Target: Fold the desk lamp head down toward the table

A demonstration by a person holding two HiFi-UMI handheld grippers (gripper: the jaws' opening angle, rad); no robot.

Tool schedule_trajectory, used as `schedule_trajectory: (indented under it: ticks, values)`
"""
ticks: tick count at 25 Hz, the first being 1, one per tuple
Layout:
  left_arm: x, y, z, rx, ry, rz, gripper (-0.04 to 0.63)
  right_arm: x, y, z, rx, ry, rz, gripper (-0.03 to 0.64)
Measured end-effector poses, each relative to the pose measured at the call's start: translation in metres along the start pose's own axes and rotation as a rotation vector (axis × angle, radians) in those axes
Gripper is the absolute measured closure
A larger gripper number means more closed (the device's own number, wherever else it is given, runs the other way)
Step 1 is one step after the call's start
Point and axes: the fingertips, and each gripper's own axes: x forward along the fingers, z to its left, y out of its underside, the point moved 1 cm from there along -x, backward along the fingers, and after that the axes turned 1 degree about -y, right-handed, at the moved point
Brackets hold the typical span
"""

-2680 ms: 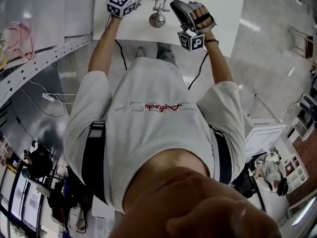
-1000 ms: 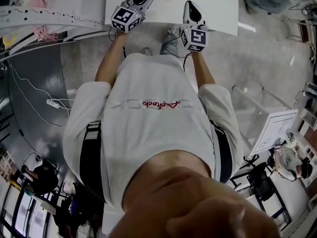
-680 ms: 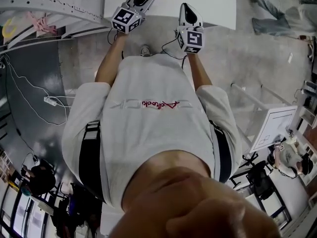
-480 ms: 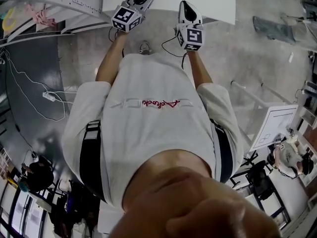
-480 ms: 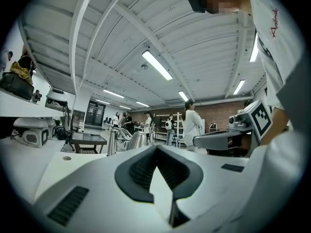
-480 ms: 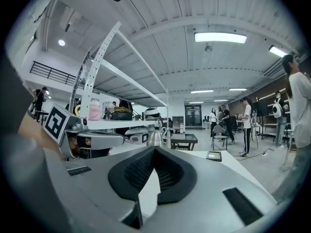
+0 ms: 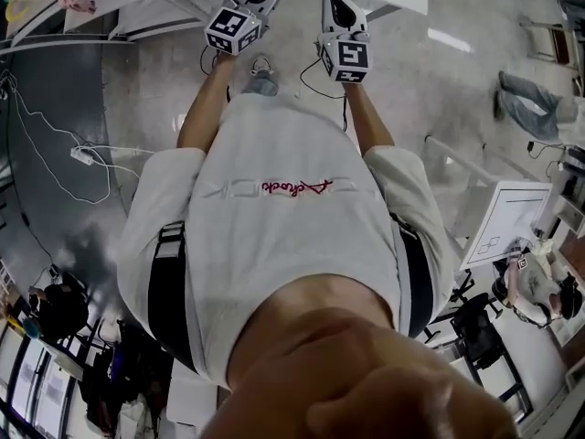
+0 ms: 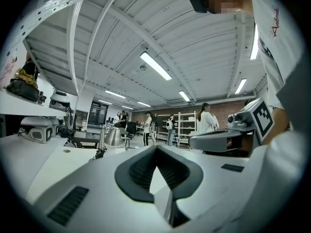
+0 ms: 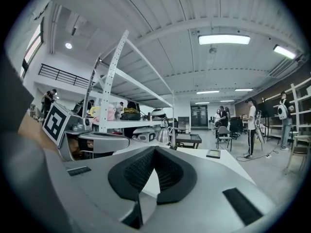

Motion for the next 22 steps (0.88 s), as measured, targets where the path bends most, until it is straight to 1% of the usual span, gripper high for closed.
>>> schedule_trajectory:
  ticks: [4,12,22]
  values:
    - [-0.011,0.006,-0.023,-0.003,0.002,0.006,0.568,-0.024,0.005,0.008,0.007,-0.005,-0.002,0.603]
    - [-0.027,0.010,-0.056,0.001,-0.001,0.004,0.568,-0.059,0.007,0.021,0.004,-0.010,-0.009,0.603]
    - [-0.041,0.011,-0.073,0.011,-0.019,0.000,0.568,-0.078,0.003,0.026,-0.013,-0.022,-0.030,0.603]
